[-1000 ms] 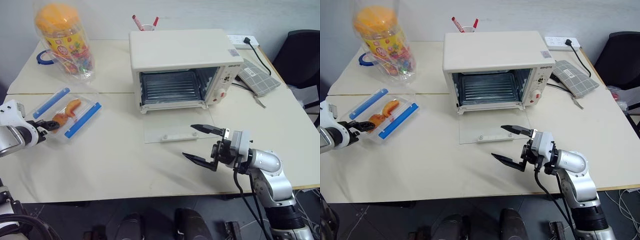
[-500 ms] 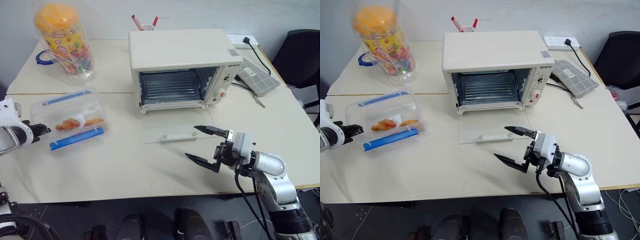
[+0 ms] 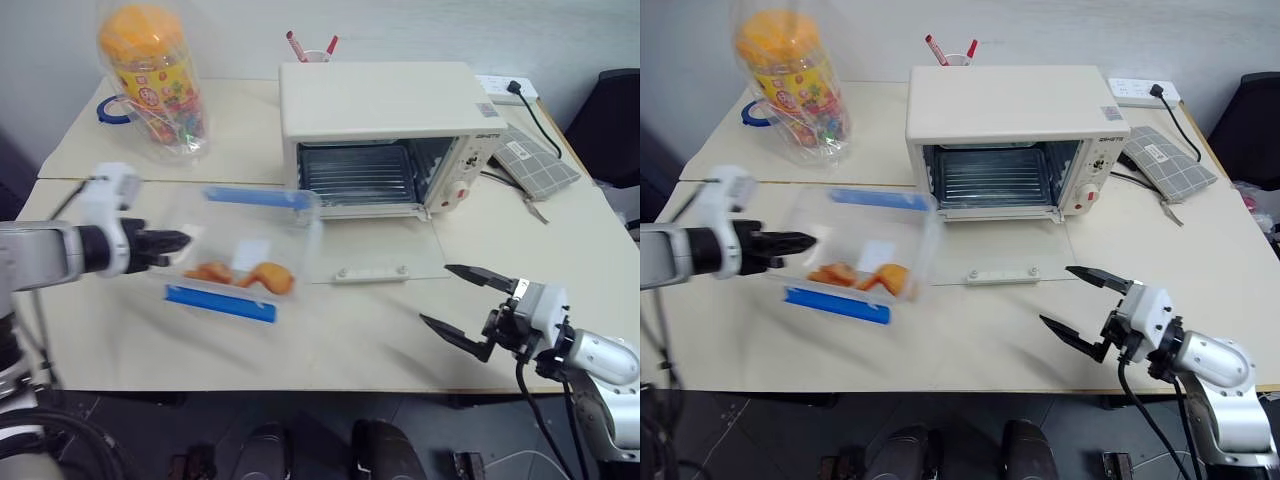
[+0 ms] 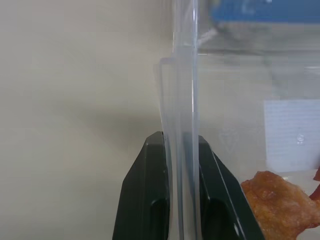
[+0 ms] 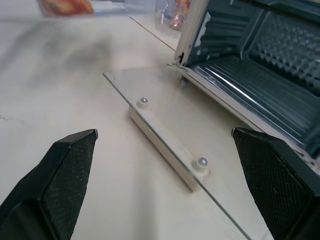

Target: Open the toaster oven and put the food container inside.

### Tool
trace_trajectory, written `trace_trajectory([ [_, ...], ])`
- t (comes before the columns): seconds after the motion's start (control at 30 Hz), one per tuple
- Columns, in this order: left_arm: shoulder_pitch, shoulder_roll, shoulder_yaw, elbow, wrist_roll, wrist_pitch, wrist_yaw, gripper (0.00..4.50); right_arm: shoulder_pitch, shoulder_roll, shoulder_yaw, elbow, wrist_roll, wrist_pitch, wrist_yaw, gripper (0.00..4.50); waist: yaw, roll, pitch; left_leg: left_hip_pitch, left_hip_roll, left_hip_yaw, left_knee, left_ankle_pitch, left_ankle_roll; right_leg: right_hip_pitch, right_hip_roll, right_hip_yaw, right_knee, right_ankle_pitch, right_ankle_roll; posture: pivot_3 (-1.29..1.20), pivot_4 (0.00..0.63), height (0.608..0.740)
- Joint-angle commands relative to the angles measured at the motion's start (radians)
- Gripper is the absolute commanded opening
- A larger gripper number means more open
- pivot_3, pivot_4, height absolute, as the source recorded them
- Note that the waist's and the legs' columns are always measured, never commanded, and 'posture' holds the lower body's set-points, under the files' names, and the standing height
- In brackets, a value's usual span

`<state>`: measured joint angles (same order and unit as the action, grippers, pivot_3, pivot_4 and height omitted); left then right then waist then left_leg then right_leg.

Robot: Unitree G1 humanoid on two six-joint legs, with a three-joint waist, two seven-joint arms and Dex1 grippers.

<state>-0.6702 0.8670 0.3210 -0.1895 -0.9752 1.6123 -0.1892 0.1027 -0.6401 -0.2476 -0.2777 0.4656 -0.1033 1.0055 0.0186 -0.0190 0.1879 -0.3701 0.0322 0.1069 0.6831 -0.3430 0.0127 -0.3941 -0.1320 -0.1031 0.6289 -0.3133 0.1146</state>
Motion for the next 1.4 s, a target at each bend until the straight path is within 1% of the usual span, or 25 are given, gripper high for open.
trace_trajectory([
  [0.03,-0.077,-0.015,-0.097,0.004,-0.031,0.002,0.092,0.13,0.042,-0.008,-0.051,-0.062,0.016,0.004,-0.032,4.5,-0.004,0.0,0.0,0.0,0.0,0.0,0.0,0.0,0.0,0.0,0.001,0.0,0.0,0.0,0.0,0.0,0.15,0.74],
  [0.07,-0.113,-0.065,-0.102,0.027,-0.025,0.002,0.126,0.13,0.06,-0.004,-0.057,-0.077,0.016,0.008,-0.042,4.5,-0.005,0.0,0.0,0.0,0.0,0.0,0.0,0.0,-0.001,0.0,0.001,0.0,0.0,0.0,0.0,0.0,0.15,0.74],
  [0.2,-0.225,-0.196,-0.144,0.084,-0.021,0.002,0.193,0.13,0.1,0.005,-0.061,-0.128,0.017,0.022,-0.074,4.5,0.004,0.0,0.0,-0.001,0.0,0.0,0.0,0.0,0.0,0.0,0.001,0.0,-0.001,0.0,0.0,0.0,0.15,0.74],
  [0.27,-0.27,-0.255,-0.158,0.109,-0.01,0.002,0.226,0.13,0.106,0.011,-0.062,-0.141,0.013,0.025,-0.094,4.5,0.005,0.0,0.0,-0.001,-0.001,0.0,0.001,0.0,0.0,0.0,0.001,0.0,-0.001,0.0,0.0,0.0,0.15,0.74],
  [0.37,-0.313,-0.314,-0.178,0.134,0.013,0.002,0.253,0.13,0.113,0.019,-0.054,-0.163,0.01,0.029,-0.119,4.5,0.005,0.0,0.0,-0.001,-0.001,0.0,0.001,0.0,0.0,0.0,0.001,0.0,-0.001,0.0,0.0,0.0,0.15,0.74],
  [0.47,-0.324,-0.366,-0.207,0.14,0.091,0.002,0.275,0.13,0.113,0.027,-0.05,-0.18,0.006,0.032,-0.143,4.5,0.003,0.0,0.0,-0.001,-0.002,0.0,0.001,0.0,0.0,0.0,0.002,0.0,-0.001,0.0,0.0,0.0,0.15,0.74],
  [0.67,-0.324,-0.481,-0.178,0.147,0.213,-0.003,0.29,0.13,0.117,0.034,-0.05,-0.202,0.002,0.038,-0.177,4.5,0.006,0.0,0.0,-0.001,-0.002,0.0,0.001,0.001,-0.001,0.0,0.002,-0.001,-0.001,0.0,0.0,0.0,0.15,0.74],
  [0.77,-0.324,-0.537,-0.183,0.148,0.261,-0.018,0.283,0.13,0.151,0.037,-0.061,-0.224,0.001,0.042,-0.192,4.5,0.008,0.0,0.0,-0.001,-0.003,0.0,0.001,0.001,-0.001,0.0,0.002,-0.001,-0.001,0.0,0.0,0.0,0.15,0.74],
  [0.87,-0.326,-0.568,-0.19,0.15,0.304,-0.027,0.268,0.13,0.182,0.038,-0.069,-0.25,0.004,0.047,-0.209,4.5,0.009,0.0,0.0,-0.001,-0.003,-0.001,0.001,0.001,-0.001,0.0,0.002,-0.001,-0.001,0.0,0.0,0.0,0.15,0.74],
  [0.9,-0.327,-0.574,-0.191,0.153,0.32,-0.034,0.265,0.83,0.191,0.037,-0.071,-0.257,0.005,0.049,-0.214,4.5,0.009,0.0,0.0,-0.001,-0.003,-0.001,0.001,0.001,-0.001,0.001,0.002,-0.001,-0.001,0.0,0.0,0.0,0.15,0.74],
  [0.93,-0.329,-0.58,-0.194,0.157,0.333,-0.044,0.26,1.14,0.202,0.038,-0.076,-0.264,0.006,0.051,-0.221,4.5,0.009,0.0,0.0,-0.001,-0.003,-0.001,0.001,0.001,-0.001,0.001,0.002,-0.001,-0.001,0.0,0.0,0.0,0.15,0.74],
  [0.97,-0.332,-0.587,-0.196,0.16,0.342,-0.05,0.252,1.34,0.213,0.039,-0.08,-0.271,0.007,0.053,-0.227,4.5,0.009,0.0,0.0,0.0,-0.003,-0.001,0.001,0.001,-0.001,0.001,0.002,-0.001,-0.001,0.0,0.0,0.0,0.15,0.74],
  [1.13,-0.347,-0.593,-0.203,0.157,0.363,-0.079,0.186,2.91,0.262,0.041,-0.098,-0.3,0.009,0.057,-0.245,4.5,0.008,0.0,0.0,0.0,-0.003,-0.001,0.001,0.001,-0.001,0.002,0.002,-0.001,-0.001,0.0,0.0,0.0,0.15,0.74],
  [1.23,-0.355,-0.565,-0.212,0.15,0.361,-0.103,0.119,3.72,0.28,0.044,-0.106,-0.31,0.01,0.058,-0.25,4.5,0.006,0.0,0.0,0.0,-0.003,-0.001,0.001,0.002,-0.001,0.002,0.003,-0.001,-0.001,0.0,0.0,0.0,0.15,0.74],
  [1.27,-0.356,-0.542,-0.222,0.148,0.356,-0.113,0.084,4.04,0.284,0.045,-0.111,-0.311,0.011,0.058,-0.252,4.5,0.005,0.0,0.0,0.0,-0.003,-0.001,0.001,0.002,-0.001,0.001,0.003,-0.001,-0.001,0.0,0.0,0.0,0.15,0.74],
  [1.4,-0.34,-0.427,-0.271,0.115,0.329,-0.182,-0.091,4.04,0.294,0.044,-0.133,-0.311,0.021,0.061,-0.26,4.5,0.004,0.0,0.0,0.0,-0.002,-0.001,0.001,0.002,-0.002,0.001,0.004,-0.001,-0.001,0.0,0.0,0.0,0.15,0.74],
])
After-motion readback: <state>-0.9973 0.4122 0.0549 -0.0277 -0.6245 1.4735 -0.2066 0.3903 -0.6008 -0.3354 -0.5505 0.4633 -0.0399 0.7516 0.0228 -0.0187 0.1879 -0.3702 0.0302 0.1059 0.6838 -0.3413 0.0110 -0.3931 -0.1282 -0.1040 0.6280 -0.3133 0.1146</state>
